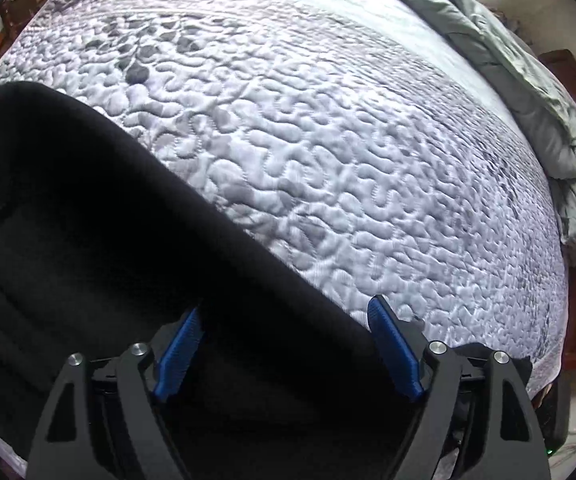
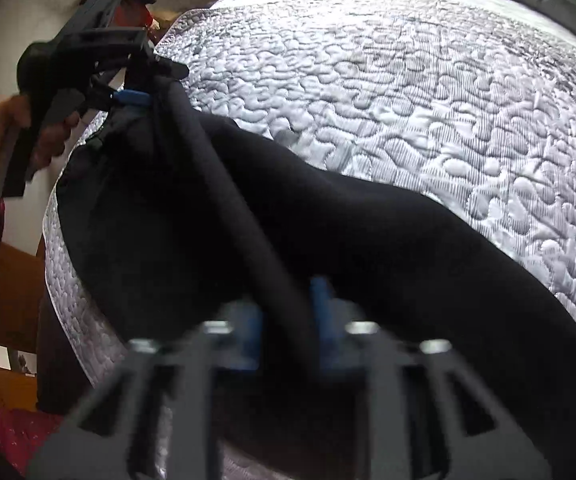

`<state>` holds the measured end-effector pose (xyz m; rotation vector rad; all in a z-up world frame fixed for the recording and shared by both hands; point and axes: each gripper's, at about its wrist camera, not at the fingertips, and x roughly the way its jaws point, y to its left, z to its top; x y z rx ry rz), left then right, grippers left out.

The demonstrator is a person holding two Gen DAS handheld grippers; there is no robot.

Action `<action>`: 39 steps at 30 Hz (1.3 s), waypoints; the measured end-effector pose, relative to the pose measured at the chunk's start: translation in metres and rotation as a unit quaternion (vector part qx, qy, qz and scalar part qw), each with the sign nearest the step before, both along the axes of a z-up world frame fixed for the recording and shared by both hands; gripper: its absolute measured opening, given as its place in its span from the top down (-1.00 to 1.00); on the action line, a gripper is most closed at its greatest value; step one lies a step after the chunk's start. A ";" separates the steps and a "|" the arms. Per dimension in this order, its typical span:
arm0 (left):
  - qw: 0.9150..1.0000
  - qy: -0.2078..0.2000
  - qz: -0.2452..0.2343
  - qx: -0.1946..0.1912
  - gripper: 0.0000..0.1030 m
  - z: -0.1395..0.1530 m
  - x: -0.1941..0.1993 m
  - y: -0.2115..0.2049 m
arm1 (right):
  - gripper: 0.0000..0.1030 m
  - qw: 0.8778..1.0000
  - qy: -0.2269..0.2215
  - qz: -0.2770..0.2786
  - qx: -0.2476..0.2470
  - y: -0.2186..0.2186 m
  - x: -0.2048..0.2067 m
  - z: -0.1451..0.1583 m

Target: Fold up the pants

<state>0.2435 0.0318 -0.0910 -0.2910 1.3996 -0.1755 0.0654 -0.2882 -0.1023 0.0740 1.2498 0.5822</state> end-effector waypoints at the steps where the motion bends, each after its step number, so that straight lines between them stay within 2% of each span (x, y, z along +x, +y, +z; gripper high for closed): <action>1: 1.000 0.006 -0.001 -0.002 -0.60 -0.002 0.003 0.001 | 0.79 1.000 -0.001 0.001 0.009 -0.002 -0.002 0.000; 7: 0.999 0.039 -0.008 0.007 -0.64 -0.010 0.015 0.002 | 0.88 0.999 -0.040 0.030 0.004 0.003 -0.022 0.014; 10: 0.998 0.062 0.000 0.009 -0.65 -0.018 0.021 0.006 | 0.89 0.998 -0.045 0.032 0.001 0.005 -0.024 0.016; 12: 0.997 0.075 0.004 0.005 -0.58 -0.023 0.023 0.007 | 0.89 0.999 -0.046 0.029 0.006 0.004 -0.023 0.018; 14: 0.997 0.079 0.005 0.001 -0.10 -0.027 0.021 0.008 | 0.89 0.999 -0.045 0.024 0.015 0.001 -0.023 0.019; 15: 0.997 0.077 0.007 0.006 0.25 -0.027 0.020 0.009 | 0.90 0.999 -0.046 0.023 0.018 0.001 -0.024 0.020; 16: 0.997 0.074 0.010 0.009 0.46 -0.026 0.017 0.011 | 0.90 0.998 -0.047 0.023 0.019 0.000 -0.025 0.020; 17: 0.998 0.066 0.013 0.008 0.62 -0.025 0.014 0.013 | 0.90 0.998 -0.048 0.023 0.019 0.000 -0.026 0.020; 20: 0.999 0.032 0.030 -0.004 0.77 -0.012 -0.002 0.022 | 0.90 0.998 -0.048 0.018 0.025 -0.004 -0.029 0.020; 21: 0.999 0.005 0.043 -0.014 0.79 -0.003 -0.016 0.025 | 0.90 0.998 -0.048 0.016 0.029 -0.006 -0.030 0.020; 23: 0.997 -0.055 0.050 -0.008 0.80 0.016 -0.050 0.025 | 0.90 0.998 -0.049 0.014 0.035 -0.010 -0.034 0.021; 27: 0.987 -0.150 0.063 0.003 0.80 0.043 -0.126 0.015 | 0.90 0.998 -0.050 0.016 0.043 -0.021 -0.050 0.024; 30: 0.976 -0.205 0.070 0.019 0.80 0.049 -0.177 0.011 | 0.90 0.998 -0.047 0.030 0.040 -0.023 -0.067 0.024; 35: 0.968 -0.228 0.097 0.040 0.79 0.024 -0.230 0.007 | 0.88 0.999 -0.019 0.047 0.000 -0.014 -0.085 0.001; 37: 0.969 -0.221 0.102 0.040 0.79 0.009 -0.238 0.008 | 0.84 0.999 -0.006 0.042 -0.003 -0.013 -0.088 -0.009; 39: 0.975 -0.196 0.102 0.028 0.77 -0.003 -0.236 0.012 | 0.80 0.999 0.001 0.032 0.007 -0.014 -0.088 -0.013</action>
